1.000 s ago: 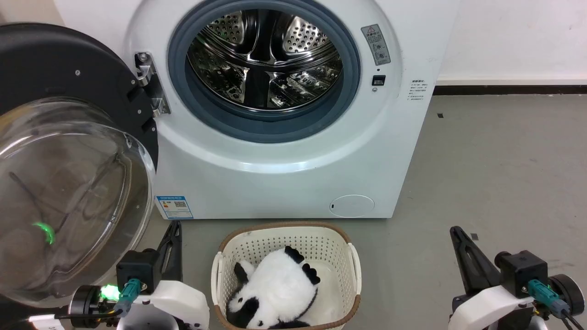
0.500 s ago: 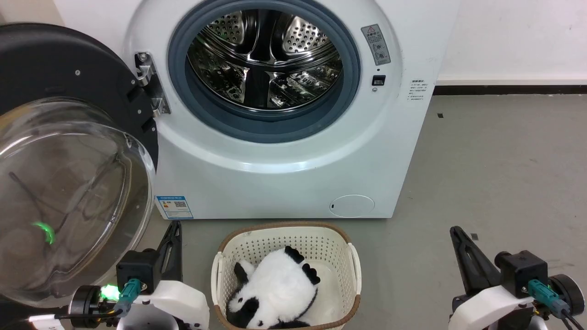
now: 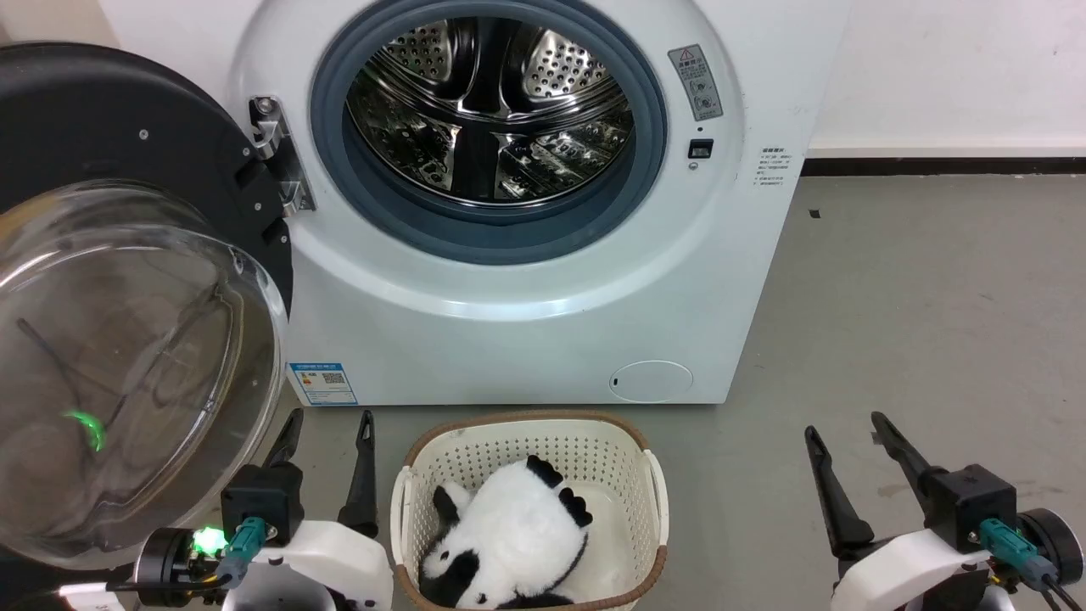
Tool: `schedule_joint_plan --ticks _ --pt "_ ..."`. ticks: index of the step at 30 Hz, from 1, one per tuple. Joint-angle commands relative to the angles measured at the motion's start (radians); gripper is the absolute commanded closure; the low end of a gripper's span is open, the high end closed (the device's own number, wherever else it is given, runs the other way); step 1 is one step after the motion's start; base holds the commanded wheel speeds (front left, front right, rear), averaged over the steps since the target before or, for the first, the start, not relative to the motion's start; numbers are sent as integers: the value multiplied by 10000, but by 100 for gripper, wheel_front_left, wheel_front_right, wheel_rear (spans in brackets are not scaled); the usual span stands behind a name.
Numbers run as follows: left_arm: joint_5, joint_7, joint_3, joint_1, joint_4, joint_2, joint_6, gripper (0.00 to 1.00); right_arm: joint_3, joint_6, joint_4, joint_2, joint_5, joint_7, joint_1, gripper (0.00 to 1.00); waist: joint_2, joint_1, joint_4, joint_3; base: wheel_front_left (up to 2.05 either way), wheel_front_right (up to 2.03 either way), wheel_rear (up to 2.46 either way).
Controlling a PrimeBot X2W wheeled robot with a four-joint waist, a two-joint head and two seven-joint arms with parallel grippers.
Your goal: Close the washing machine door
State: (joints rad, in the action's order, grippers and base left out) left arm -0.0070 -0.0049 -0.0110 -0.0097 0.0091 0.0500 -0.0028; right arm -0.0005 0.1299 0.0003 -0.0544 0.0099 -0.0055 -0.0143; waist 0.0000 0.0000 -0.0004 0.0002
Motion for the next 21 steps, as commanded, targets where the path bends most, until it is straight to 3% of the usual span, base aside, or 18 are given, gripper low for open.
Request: schedule_joint_plan --ticks 1,11,12,13,21 --pt "-115 -100 -36 -66 52 0 16 0 -53 0 39 2 81 -92 -44 0 0 0 -1 0 0 0 0" --pt "-341 -309 -192 -152 143 0 23 0 -152 1 86 6 246 -305 -105 0 0 0 21 0 0 0 0" --pt "-365 -330 -210 -160 160 0 21 4 -161 1 88 6 264 -326 -111 0 0 0 26 -1 0 0 0" --pt "-391 -351 -224 -172 168 0 18 100 -171 1 90 6 278 -347 -118 0 0 0 32 0 0 0 0" --pt "-508 -518 -348 -274 150 1 2 100 -264 2 89 9 415 -515 -172 0 0 0 107 2 0 0 0"
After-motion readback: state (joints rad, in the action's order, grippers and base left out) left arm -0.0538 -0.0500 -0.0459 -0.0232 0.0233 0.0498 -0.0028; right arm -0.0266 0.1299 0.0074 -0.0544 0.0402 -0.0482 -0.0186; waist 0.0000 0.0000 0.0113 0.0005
